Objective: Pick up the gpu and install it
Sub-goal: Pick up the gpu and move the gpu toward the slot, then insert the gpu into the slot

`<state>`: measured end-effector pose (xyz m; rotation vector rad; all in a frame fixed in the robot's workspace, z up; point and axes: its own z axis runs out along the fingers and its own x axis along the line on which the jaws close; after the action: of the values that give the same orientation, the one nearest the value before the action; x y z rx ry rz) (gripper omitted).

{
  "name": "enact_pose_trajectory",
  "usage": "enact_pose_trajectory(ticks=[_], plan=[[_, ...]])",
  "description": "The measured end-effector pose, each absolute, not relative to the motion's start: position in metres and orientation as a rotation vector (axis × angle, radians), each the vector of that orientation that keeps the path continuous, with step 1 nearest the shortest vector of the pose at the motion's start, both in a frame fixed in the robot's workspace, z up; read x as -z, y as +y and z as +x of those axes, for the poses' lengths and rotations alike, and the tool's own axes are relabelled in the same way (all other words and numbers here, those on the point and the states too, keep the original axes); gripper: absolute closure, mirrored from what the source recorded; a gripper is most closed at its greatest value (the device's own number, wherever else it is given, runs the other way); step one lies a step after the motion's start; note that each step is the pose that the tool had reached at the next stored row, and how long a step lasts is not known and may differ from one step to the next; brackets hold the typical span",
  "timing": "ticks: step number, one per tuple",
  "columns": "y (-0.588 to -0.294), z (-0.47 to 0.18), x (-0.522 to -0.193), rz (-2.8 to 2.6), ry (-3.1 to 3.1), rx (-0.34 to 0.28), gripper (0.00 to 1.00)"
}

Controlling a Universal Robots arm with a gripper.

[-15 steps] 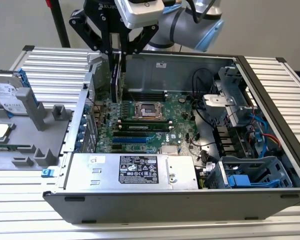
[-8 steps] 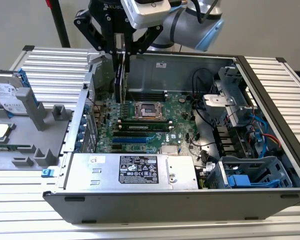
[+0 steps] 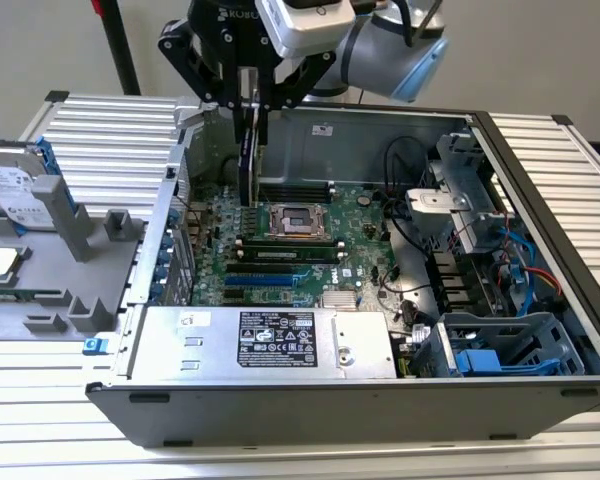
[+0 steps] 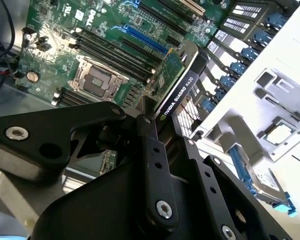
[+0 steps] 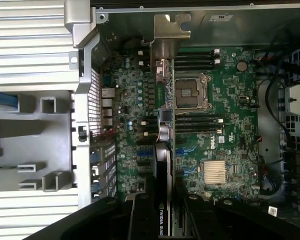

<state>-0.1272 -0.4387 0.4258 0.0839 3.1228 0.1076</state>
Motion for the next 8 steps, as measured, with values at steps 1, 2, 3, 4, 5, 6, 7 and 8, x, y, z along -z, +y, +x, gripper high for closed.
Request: enact_pose_trajectory(ticks=[1,2,3,4,5,6,7,8], plan=[[-0.4386,-0.1261,-0.4258,0.084,3.123,-0.108,1.0],[-0.4387,-0.1251,-0.4258,0.084,3.123,-0.108,1.0],[-0.4387,-0.1241,-0.4258,0.084,3.123,-0.107,1.0],[-0.4387,-0.1233,-0.4257,0.084,3.123,-0.108,1.0],[-0.4387,-0.1224,-0.4258,0.084,3.123,-0.108,1.0],[-0.4387,-0.1214,-0.4258,0.084,3.123,-0.107,1.0],[-0.4387,-0.1204,-0.4257,0.084,3.123,-0.108,1.0],[-0.4387,-0.1194,-0.4258,0.084,3.123,-0.107,1.0]])
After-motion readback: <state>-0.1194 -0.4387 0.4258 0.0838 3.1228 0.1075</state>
